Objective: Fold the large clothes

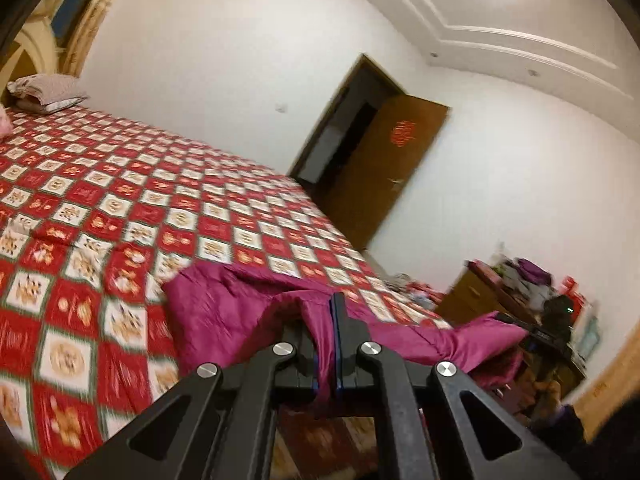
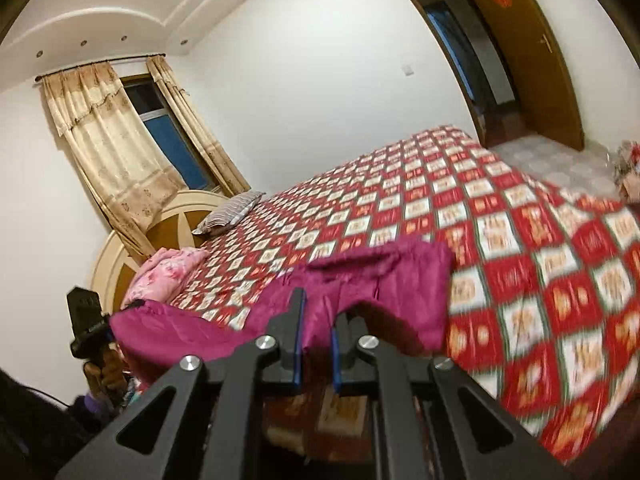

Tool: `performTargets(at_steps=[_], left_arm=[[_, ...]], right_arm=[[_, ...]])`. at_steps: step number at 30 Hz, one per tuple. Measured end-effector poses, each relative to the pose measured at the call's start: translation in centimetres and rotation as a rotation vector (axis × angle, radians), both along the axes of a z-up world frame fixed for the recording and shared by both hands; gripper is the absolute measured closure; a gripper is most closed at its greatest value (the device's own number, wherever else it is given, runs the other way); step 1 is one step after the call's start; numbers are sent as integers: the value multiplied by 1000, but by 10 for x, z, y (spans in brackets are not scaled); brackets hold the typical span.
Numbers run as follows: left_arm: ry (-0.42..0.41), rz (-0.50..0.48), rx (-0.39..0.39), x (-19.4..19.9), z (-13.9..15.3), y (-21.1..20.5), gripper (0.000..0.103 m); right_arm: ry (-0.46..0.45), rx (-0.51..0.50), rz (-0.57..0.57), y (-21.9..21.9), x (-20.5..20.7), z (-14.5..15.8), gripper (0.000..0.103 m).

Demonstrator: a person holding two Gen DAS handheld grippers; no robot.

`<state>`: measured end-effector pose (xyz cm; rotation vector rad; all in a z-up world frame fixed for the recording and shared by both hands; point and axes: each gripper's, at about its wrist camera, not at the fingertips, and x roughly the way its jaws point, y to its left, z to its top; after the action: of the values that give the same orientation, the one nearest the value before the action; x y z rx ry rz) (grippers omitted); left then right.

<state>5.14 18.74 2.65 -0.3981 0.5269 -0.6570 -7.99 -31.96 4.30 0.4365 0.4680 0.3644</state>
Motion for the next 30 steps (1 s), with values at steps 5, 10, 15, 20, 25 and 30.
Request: performTargets(at_steps=[5,10,15,20,25,30], left_arm=[[83,82,48,89,-19,-19,99],[177,180,106,162,-52,-32,99],[278,241,171,216,-98,-42,99],[342,280,231,241,-133,-49,98],[529,286,85,259,-165,-34,96],[615,241,-101,263,-162,-4,94]], right_arm=[[40,-35,-24,-2,98,2,90],[122,-47,-106,-9,184,-29,90],[214,-37,-149,-13,244,-80,90],[255,-112,-190,-3,273,-112,90],[333,-95,-260,-4,294,-140,66],[352,74,-307,-32,289,-149,8]])
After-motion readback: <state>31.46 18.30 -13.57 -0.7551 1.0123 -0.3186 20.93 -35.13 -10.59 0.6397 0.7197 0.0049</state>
